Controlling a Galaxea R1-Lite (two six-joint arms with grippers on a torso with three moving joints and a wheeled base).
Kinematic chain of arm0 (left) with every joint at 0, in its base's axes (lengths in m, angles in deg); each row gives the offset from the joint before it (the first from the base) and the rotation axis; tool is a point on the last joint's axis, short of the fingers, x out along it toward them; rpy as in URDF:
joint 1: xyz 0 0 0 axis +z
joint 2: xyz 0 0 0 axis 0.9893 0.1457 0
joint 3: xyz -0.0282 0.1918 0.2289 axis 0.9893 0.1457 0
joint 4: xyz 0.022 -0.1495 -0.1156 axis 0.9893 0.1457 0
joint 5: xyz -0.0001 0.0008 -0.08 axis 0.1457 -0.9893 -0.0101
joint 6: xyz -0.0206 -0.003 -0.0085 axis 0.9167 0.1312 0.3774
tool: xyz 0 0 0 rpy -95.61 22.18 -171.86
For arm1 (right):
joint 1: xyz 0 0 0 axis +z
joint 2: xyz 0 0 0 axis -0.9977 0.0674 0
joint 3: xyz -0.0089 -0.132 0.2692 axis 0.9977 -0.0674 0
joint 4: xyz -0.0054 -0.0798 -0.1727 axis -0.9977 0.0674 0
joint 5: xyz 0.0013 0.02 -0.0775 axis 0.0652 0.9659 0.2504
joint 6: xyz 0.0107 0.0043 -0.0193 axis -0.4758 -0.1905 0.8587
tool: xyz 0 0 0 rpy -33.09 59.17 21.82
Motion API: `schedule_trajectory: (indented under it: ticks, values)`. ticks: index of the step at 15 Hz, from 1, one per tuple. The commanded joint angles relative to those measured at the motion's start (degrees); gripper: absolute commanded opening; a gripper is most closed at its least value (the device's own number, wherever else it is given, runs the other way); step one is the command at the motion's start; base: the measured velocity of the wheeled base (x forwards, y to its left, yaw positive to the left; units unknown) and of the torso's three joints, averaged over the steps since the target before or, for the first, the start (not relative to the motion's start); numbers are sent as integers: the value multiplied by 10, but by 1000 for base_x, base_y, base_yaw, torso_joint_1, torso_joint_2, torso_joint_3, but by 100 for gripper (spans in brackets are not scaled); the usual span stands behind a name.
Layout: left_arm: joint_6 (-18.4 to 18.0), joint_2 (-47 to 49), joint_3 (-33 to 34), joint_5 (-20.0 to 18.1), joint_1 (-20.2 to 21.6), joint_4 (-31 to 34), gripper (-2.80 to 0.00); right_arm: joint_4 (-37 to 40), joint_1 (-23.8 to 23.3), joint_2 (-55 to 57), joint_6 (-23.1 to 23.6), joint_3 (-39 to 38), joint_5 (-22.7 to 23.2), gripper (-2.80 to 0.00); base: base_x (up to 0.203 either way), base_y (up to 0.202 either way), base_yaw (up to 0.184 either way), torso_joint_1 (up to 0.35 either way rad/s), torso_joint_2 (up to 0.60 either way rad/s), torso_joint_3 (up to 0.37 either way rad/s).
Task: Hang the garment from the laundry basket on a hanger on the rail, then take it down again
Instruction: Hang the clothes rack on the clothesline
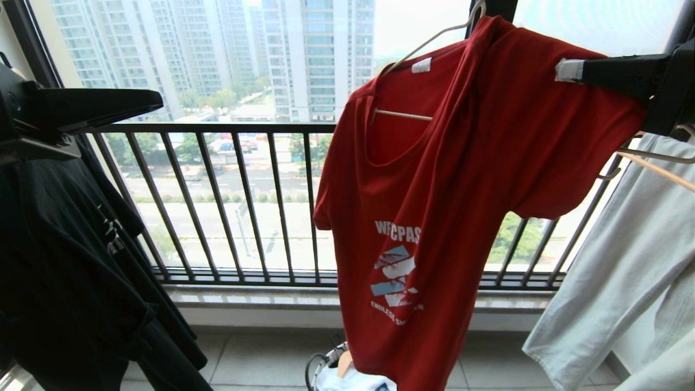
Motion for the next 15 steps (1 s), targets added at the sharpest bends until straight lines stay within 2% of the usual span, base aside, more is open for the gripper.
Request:
schedule_trajectory:
  ticks: [1, 7, 10, 15]
  values:
    - [2, 1, 0, -3, 0, -2, -280, 0, 0, 15, 1, 4, 1, -280, 0, 0, 0, 0, 0, 0]
    - [1, 1, -3, -1, 1, -2, -280, 0, 6, 40, 3, 19, -4, -280, 0, 0, 0, 0, 0, 0]
    - [0, 0, -3, -1, 1, -2, -280, 0, 24, 56, 4, 19, -38, -280, 0, 0, 0, 0, 0, 0]
    - [-1, 0, -3, -1, 6, -2, -280, 3, 37, 60, 12, 5, -42, -280, 0, 0, 0, 0, 0, 0]
